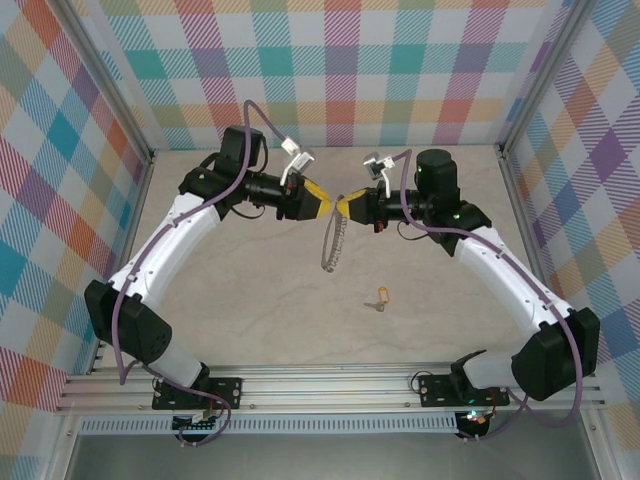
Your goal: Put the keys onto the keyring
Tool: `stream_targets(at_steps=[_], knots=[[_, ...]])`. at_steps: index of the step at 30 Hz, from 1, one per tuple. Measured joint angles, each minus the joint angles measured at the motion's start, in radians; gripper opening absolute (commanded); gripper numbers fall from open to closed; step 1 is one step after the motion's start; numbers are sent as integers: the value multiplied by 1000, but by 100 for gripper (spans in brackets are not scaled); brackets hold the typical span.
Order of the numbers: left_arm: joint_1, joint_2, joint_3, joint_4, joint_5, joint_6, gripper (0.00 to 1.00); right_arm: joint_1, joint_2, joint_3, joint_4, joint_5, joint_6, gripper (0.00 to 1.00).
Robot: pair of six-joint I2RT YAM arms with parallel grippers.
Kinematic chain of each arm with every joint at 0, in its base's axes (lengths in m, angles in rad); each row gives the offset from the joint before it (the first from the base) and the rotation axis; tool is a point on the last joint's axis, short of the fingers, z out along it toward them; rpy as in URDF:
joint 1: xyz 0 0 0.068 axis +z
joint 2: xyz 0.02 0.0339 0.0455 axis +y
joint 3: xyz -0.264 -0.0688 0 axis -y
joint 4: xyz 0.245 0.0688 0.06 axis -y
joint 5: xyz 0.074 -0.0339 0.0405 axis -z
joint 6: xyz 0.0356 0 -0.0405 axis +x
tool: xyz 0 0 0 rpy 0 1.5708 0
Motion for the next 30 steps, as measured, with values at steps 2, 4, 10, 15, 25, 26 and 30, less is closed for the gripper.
stream_targets(at_steps=[2,4,10,15,25,26,30], knots=[[-1,7,5,0,0,0,35,0,1,2,0,0,0,0],[-4,14,9,0,0,0,35,0,3,6,1,-1,0,0],[-6,27,10,0,0,0,33,0,3,9,1,-6,0,0],[-7,30,11,0,0,0,29,0,3,9,1,-6,1,0],[-19,39,26,-3,7,1,16,0,3,9,2,-7,5,0],[-19,39,26,-3,7,1,15,0,3,9,3,-7,5,0],[-19,39,26,-3,7,5,15,0,3,9,5,-7,8,0]])
